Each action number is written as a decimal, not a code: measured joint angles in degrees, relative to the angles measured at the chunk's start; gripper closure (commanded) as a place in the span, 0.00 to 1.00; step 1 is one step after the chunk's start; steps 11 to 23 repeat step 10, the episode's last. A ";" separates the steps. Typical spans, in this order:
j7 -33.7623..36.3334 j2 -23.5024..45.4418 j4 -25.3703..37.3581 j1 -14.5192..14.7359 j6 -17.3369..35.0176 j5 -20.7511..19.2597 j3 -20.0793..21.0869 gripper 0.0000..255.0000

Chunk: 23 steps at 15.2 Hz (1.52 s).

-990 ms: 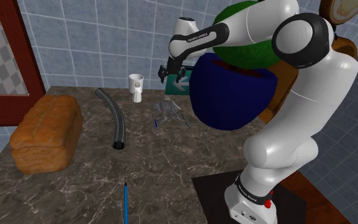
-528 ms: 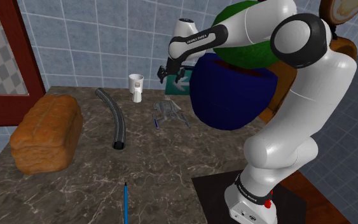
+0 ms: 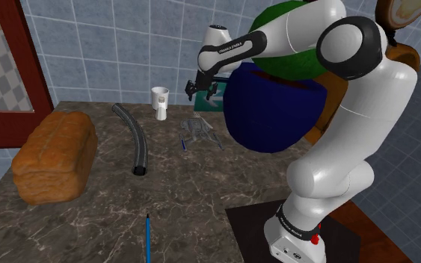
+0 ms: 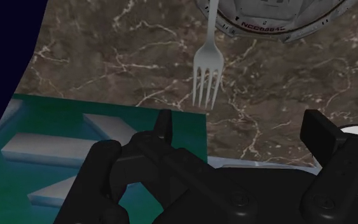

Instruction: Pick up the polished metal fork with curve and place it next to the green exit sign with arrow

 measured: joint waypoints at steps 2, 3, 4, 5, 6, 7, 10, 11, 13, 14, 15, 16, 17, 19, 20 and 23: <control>0.51 -0.06 -0.48 0.06 1.49 -0.77 -0.32 0.00; 1.02 0.32 0.13 0.30 1.01 -0.90 -0.31 0.00; 1.32 0.80 1.00 0.45 1.83 -1.88 -0.61 0.00; 1.65 0.74 0.69 0.62 1.86 -1.95 -0.63 0.00; 1.63 0.39 -0.17 0.67 2.30 -1.68 -0.65 0.00; 1.53 -0.36 -1.95 0.66 3.51 -1.44 -0.66 0.00; 1.68 1.02 0.70 1.08 2.32 -1.91 -0.87 0.00; 1.68 1.02 0.70 1.08 2.32 -1.91 -0.87 0.00; 1.68 1.02 0.70 1.08 2.32 -1.91 -0.87 0.00; 1.68 1.02 0.70 1.08 2.32 -1.91 -0.87 0.00; 1.68 1.02 0.70 1.08 2.32 -1.91 -0.87 0.00; 1.68 1.02 0.70 1.08 2.32 -1.91 -0.87 0.00; 1.68 1.02 0.70 1.08 2.32 -1.91 -0.87 0.00; 1.68 1.02 0.70 1.08 2.32 -1.91 -0.87 0.00; 1.68 1.02 0.70 1.08 2.32 -1.91 -0.87 0.00; 1.68 1.02 0.70 1.08 2.32 -1.91 -0.87 0.00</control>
